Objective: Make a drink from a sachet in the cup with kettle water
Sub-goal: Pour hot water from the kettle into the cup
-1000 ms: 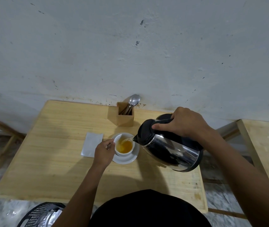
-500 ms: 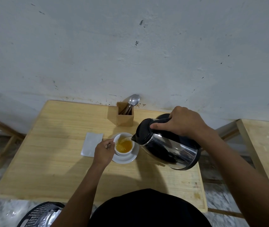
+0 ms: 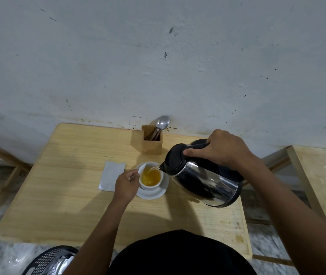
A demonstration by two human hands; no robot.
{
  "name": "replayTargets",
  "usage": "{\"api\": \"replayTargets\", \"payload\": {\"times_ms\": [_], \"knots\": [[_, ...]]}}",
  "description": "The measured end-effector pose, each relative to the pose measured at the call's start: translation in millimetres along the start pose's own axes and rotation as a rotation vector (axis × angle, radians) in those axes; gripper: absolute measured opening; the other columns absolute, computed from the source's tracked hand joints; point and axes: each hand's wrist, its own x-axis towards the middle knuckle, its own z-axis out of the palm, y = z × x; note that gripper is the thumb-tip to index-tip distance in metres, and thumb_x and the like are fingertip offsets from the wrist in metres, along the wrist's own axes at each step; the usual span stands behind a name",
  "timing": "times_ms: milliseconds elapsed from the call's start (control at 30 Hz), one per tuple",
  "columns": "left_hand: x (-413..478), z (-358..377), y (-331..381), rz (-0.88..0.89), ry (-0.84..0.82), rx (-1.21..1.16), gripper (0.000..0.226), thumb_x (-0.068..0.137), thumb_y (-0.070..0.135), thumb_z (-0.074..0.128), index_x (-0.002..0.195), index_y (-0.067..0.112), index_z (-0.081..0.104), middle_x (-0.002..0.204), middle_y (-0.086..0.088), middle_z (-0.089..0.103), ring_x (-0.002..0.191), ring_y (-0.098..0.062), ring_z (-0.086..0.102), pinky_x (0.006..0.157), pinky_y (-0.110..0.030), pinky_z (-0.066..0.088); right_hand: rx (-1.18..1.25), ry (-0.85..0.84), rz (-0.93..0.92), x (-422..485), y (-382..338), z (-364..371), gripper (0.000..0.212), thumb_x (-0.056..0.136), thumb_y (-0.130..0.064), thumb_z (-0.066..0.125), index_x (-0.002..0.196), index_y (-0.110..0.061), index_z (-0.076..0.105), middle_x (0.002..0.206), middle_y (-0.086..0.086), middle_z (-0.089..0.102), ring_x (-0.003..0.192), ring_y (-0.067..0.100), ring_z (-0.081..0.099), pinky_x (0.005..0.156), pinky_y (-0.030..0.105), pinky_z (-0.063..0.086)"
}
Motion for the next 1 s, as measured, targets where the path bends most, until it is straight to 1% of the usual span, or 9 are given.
{"api": "replayTargets", "payload": {"times_ms": [200, 333, 533, 600, 700, 767, 867, 933, 1000], "knots": [[0, 0, 0, 0.014, -0.002, 0.0, 0.026, 0.093, 0.014, 0.055, 0.115, 0.006, 0.066, 0.115, -0.011, 0.068, 0.098, -0.016, 0.058, 0.085, -0.027, 0.043, 0.049, 0.004, 0.022, -1, 3, 0, 0.077, 0.054, -0.088, 0.061, 0.053, -0.012, 0.05, 0.05, -0.002, 0.051, 0.053, 0.018, 0.056, 0.051, 0.027, 0.035], [-1, 0, 0, 0.011, -0.006, -0.012, 0.026, 0.093, 0.014, 0.055, 0.115, 0.006, 0.066, 0.116, -0.012, 0.068, 0.103, -0.021, 0.061, 0.086, -0.028, 0.044, 0.041, 0.013, 0.015, -3, 1, 1, 0.074, 0.057, -0.086, 0.061, 0.05, -0.013, 0.049, 0.048, -0.003, 0.051, 0.051, 0.017, 0.055, 0.049, 0.026, 0.033], [-2, 1, 0, 0.007, -0.004, -0.015, 0.027, 0.093, 0.014, 0.054, 0.116, 0.007, 0.066, 0.118, -0.012, 0.067, 0.107, -0.023, 0.06, 0.086, -0.028, 0.043, 0.029, 0.027, 0.006, 0, -1, 7, 0.079, 0.054, -0.091, 0.057, 0.054, -0.012, 0.058, 0.052, -0.002, 0.057, 0.055, 0.018, 0.061, 0.051, 0.027, 0.039], [-2, 1, 1, 0.003, 0.0, -0.024, 0.027, 0.093, 0.013, 0.054, 0.116, 0.007, 0.066, 0.118, -0.011, 0.067, 0.106, -0.021, 0.059, 0.086, -0.028, 0.042, 0.03, 0.026, 0.008, 1, -1, 7, 0.083, 0.054, -0.091, 0.057, 0.059, -0.009, 0.064, 0.055, -0.001, 0.061, 0.057, 0.018, 0.062, 0.053, 0.027, 0.041], [-2, 1, 0, 0.003, 0.003, -0.022, 0.026, 0.093, 0.014, 0.054, 0.116, 0.007, 0.066, 0.118, -0.012, 0.067, 0.105, -0.021, 0.059, 0.086, -0.028, 0.043, 0.036, 0.019, 0.008, 1, -1, 7, 0.084, 0.054, -0.09, 0.057, 0.061, -0.007, 0.067, 0.056, 0.0, 0.062, 0.058, 0.018, 0.063, 0.054, 0.028, 0.043], [-2, 2, 0, -0.001, 0.007, -0.018, 0.027, 0.093, 0.014, 0.054, 0.116, 0.008, 0.066, 0.118, -0.013, 0.067, 0.104, -0.022, 0.06, 0.086, -0.028, 0.043, 0.047, 0.017, 0.005, 2, 1, 7, 0.083, 0.053, -0.09, 0.058, 0.057, -0.007, 0.063, 0.053, -0.001, 0.059, 0.056, 0.018, 0.062, 0.054, 0.028, 0.043], [-3, 2, 1, 0.005, 0.016, -0.015, 0.026, 0.093, 0.013, 0.054, 0.115, 0.006, 0.066, 0.117, -0.013, 0.067, 0.106, -0.025, 0.06, 0.086, -0.028, 0.043, 0.11, 0.008, 0.017, 5, 7, 4, 0.077, 0.051, -0.088, 0.063, 0.05, -0.012, 0.051, 0.046, -0.003, 0.05, 0.05, 0.017, 0.054, 0.053, 0.028, 0.039], [-4, 2, 2, 0.007, 0.019, -0.015, 0.026, 0.094, 0.013, 0.054, 0.115, 0.005, 0.066, 0.117, -0.014, 0.067, 0.108, -0.026, 0.06, 0.086, -0.029, 0.043, 0.191, -0.016, 0.015, 6, 15, 2, 0.076, 0.046, -0.088, 0.064, 0.047, -0.013, 0.052, 0.04, -0.006, 0.044, 0.046, 0.016, 0.048, 0.052, 0.028, 0.036], [-4, 3, 2, 0.0, 0.02, -0.024, 0.026, 0.094, 0.013, 0.054, 0.115, 0.006, 0.066, 0.117, -0.014, 0.067, 0.109, -0.026, 0.06, 0.087, -0.029, 0.044, 0.269, -0.025, 0.005, 7, 22, 0, 0.072, 0.043, -0.087, 0.064, 0.038, -0.017, 0.049, 0.034, -0.008, 0.038, 0.042, 0.014, 0.042, 0.051, 0.028, 0.033]]}}
